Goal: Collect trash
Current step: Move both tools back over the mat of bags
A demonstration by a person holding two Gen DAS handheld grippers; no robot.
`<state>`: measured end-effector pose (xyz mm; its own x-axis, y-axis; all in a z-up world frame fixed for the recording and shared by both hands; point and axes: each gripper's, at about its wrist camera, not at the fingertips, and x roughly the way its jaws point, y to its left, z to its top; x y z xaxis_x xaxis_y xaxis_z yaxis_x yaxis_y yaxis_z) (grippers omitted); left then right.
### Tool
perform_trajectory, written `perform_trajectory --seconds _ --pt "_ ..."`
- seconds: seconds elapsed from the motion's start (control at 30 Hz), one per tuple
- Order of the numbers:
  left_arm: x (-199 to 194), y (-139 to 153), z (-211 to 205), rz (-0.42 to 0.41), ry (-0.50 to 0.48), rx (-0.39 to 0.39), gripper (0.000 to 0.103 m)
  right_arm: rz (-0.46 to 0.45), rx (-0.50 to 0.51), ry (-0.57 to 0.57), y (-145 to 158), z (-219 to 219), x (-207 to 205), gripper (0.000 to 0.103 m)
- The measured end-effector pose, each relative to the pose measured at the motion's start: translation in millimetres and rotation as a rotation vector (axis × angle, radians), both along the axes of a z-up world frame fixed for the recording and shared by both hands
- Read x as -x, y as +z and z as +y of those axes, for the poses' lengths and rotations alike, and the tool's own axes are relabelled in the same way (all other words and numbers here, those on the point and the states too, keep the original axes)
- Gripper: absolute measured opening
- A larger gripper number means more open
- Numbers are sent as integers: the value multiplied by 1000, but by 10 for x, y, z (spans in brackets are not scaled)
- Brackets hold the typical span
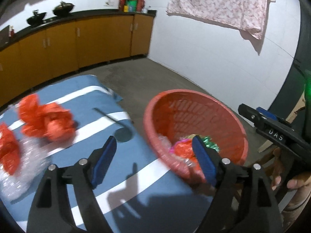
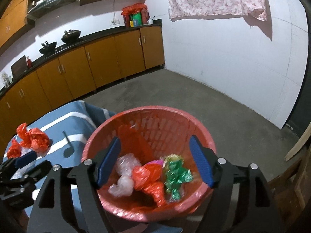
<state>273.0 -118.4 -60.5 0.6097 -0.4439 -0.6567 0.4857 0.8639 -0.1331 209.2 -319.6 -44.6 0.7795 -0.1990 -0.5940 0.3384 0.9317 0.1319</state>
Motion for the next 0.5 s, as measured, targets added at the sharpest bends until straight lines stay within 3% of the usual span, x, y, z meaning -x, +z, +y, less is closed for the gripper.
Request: perform_trajectory --seconds 0.5 --pt "355 54 1418 -33 322 -35 80 32 35 164 -12 836 18 73"
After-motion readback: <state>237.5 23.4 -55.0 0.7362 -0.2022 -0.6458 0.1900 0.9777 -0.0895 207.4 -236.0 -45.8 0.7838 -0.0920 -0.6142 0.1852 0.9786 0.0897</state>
